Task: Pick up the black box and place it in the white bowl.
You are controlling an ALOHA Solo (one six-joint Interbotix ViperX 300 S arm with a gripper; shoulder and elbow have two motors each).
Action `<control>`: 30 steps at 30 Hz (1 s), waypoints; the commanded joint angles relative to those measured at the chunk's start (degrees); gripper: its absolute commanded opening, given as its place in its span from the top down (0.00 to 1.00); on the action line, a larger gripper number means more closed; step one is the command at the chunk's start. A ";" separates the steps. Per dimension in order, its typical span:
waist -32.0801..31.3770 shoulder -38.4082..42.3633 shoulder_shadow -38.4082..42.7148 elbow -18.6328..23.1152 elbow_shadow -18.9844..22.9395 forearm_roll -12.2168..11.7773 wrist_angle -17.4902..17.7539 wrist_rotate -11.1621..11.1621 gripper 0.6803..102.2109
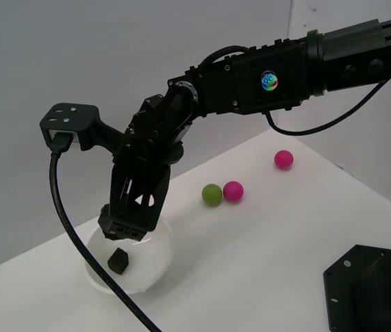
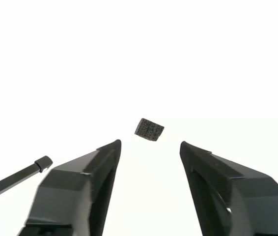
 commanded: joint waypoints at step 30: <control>20.57 26.46 26.81 11.25 10.90 -0.70 2.46 0.44 0.56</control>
